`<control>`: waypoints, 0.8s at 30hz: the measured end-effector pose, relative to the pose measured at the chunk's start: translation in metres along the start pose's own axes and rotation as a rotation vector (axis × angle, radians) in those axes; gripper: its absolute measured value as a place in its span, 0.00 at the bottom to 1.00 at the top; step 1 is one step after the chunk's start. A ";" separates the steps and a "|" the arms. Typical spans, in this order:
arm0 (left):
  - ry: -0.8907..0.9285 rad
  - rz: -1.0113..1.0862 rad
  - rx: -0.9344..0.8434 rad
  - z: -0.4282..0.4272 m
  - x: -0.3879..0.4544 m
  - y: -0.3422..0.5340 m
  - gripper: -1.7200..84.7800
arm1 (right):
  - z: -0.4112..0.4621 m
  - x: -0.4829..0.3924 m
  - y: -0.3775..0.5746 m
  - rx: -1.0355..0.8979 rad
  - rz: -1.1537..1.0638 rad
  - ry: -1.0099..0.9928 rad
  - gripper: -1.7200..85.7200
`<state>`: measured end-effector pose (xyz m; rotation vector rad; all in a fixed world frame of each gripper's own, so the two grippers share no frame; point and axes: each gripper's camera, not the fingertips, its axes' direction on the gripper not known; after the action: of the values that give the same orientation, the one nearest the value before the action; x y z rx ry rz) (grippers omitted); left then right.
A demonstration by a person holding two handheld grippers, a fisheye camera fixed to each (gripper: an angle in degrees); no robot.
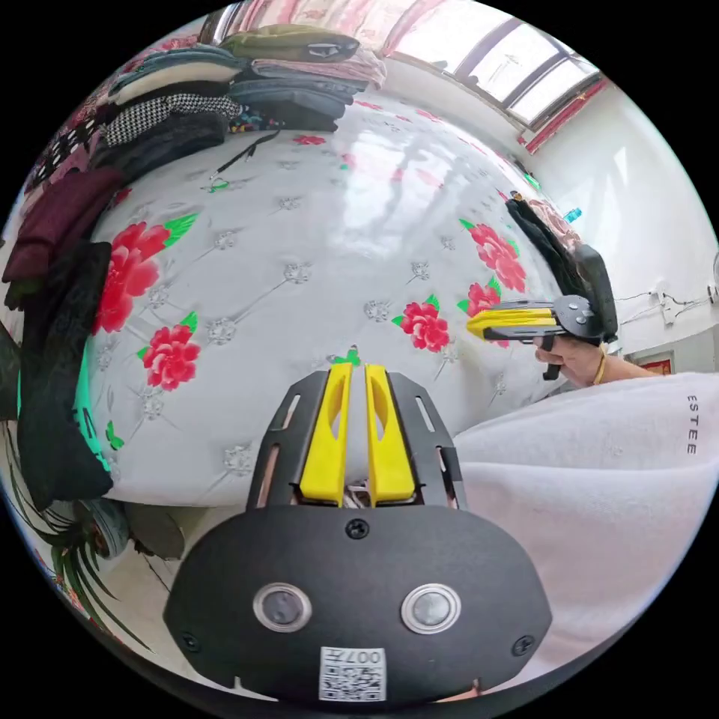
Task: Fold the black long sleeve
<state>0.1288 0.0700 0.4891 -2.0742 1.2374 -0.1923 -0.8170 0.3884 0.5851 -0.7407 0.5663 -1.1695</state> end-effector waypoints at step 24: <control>0.071 -0.134 0.022 0.060 0.082 -0.025 0.07 | -0.026 0.290 0.456 0.395 0.966 0.284 0.05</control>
<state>0.2180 0.0397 0.4425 -2.1488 1.1331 -0.3414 -0.4725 0.2003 0.2128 0.0816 0.7753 -0.4395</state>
